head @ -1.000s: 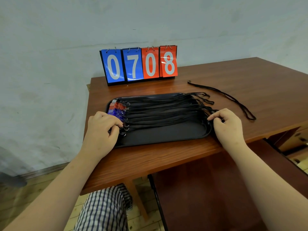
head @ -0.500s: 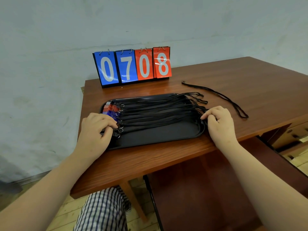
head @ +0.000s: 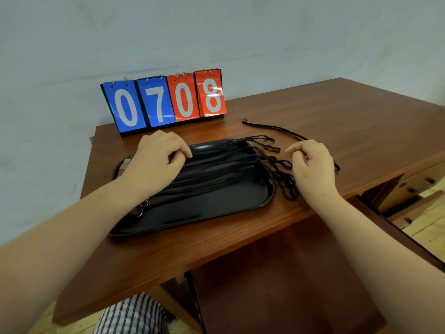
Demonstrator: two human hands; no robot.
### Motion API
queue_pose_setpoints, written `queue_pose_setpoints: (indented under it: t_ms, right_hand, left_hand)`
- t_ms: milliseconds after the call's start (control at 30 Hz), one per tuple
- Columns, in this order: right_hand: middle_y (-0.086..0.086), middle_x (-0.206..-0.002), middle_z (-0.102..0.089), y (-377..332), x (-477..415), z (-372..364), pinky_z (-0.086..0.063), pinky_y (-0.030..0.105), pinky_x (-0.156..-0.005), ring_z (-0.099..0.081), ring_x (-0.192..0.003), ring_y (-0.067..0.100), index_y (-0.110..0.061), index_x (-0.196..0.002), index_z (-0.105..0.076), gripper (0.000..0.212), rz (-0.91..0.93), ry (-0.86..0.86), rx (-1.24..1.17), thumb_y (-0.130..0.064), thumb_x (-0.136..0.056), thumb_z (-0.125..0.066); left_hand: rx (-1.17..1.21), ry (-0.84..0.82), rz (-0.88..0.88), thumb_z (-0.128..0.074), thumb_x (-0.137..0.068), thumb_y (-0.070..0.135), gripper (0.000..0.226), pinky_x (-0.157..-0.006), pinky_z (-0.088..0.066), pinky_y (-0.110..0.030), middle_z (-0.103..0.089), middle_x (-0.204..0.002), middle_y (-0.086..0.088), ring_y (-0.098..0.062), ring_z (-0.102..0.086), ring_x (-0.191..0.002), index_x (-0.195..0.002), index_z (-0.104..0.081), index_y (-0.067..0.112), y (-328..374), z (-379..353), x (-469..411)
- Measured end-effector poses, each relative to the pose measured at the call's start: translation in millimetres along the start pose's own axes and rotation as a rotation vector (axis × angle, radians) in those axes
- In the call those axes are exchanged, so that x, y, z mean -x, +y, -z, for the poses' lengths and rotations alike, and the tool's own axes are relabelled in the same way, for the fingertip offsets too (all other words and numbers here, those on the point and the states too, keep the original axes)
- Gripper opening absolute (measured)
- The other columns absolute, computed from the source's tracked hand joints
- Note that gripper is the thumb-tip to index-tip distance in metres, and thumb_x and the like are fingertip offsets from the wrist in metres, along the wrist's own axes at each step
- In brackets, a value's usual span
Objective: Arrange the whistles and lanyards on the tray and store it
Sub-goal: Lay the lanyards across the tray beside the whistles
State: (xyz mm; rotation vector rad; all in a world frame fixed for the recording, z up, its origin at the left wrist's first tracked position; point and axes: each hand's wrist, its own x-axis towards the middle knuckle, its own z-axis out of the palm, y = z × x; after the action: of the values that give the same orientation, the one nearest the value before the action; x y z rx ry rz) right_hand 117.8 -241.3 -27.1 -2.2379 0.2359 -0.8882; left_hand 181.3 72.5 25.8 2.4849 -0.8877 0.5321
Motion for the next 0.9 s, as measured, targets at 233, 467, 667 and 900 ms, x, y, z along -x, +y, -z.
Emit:
queue_pose_setpoints:
  t_ms: [233,467,667,900]
  right_hand:
    - [0.006,-0.117,-0.06,53,-59,4,-0.043,0.04,-0.097,-0.05,-0.111,0.028,-0.015,-0.12,-0.061,0.026,-0.14,-0.112,0.394,-0.022,-0.096,-0.053]
    - [0.01,-0.133,-0.051,69,-70,-10,-0.037,0.04,-0.1,-0.045,-0.121,0.03,-0.013,-0.134,-0.049,0.047,-0.2,-0.074,0.586,-0.038,-0.095,-0.058]
    - [0.009,-0.118,-0.06,79,-72,-12,-0.038,0.039,-0.094,-0.048,-0.114,0.03,-0.012,-0.117,-0.057,0.028,-0.272,-0.073,0.584,-0.033,-0.1,-0.052]
    - [0.009,-0.114,-0.06,81,-71,-11,-0.035,0.041,-0.094,-0.048,-0.111,0.031,-0.013,-0.108,-0.055,0.015,-0.282,-0.11,0.584,-0.022,-0.1,-0.047]
  left_hand:
    - [-0.005,-0.195,-0.073,-0.053,-0.095,0.012,0.026,-0.09,-0.047,-0.024,-0.068,-0.112,0.005,-0.009,-0.059,-0.101,-0.114,-0.07,0.019,44,-56,-89]
    - [-0.031,-0.258,-0.128,-0.05,-0.096,0.014,0.032,-0.101,-0.044,-0.041,-0.065,-0.12,0.003,-0.018,-0.053,-0.115,-0.123,-0.061,0.025,92,-126,-157]
    - [-0.104,-0.447,-0.134,-0.048,-0.09,-0.001,0.053,-0.098,-0.045,-0.047,-0.053,-0.134,0.0,-0.028,-0.045,-0.121,-0.133,-0.046,0.03,129,-185,-189]
    - [-0.039,-0.492,-0.19,-0.045,-0.09,0.0,0.051,-0.096,-0.047,-0.049,-0.054,-0.135,0.0,-0.028,-0.052,-0.12,-0.132,-0.049,0.028,149,-218,-190]
